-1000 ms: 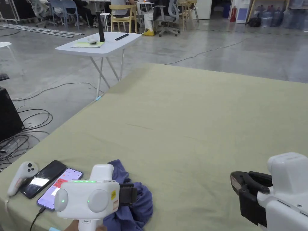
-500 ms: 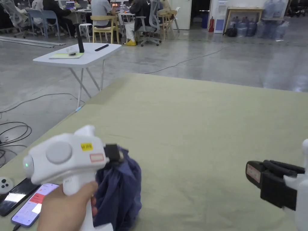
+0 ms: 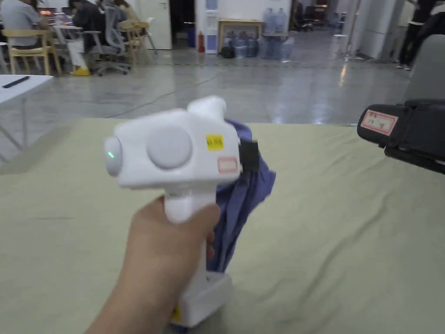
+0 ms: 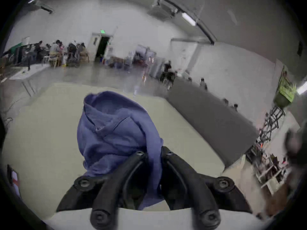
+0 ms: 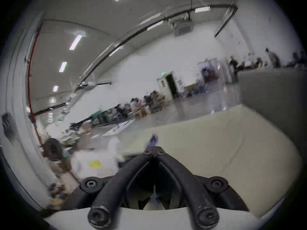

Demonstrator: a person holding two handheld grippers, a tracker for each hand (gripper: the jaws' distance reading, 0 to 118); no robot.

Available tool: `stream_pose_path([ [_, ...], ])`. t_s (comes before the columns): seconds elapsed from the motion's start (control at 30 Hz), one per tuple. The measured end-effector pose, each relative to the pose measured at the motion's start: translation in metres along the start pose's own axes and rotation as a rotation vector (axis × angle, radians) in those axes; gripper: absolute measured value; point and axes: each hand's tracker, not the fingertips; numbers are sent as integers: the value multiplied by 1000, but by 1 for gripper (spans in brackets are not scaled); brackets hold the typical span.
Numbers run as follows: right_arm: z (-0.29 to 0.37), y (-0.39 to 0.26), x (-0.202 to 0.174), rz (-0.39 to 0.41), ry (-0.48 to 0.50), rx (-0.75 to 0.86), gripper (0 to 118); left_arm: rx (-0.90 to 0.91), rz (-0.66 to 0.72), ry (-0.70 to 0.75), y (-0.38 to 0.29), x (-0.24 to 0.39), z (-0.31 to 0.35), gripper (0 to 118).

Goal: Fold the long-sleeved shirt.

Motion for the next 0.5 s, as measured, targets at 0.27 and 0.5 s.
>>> stream_pose_path([
  [0.27, 22, -47, 32, 146, -185, -76, 0, -559, 118, 0, -211, 11, -210, 6],
  [0.5, 15, -76, 62, 101, -229, -142, 0, -311, 141, -130, -152, 12, -161, 114],
])
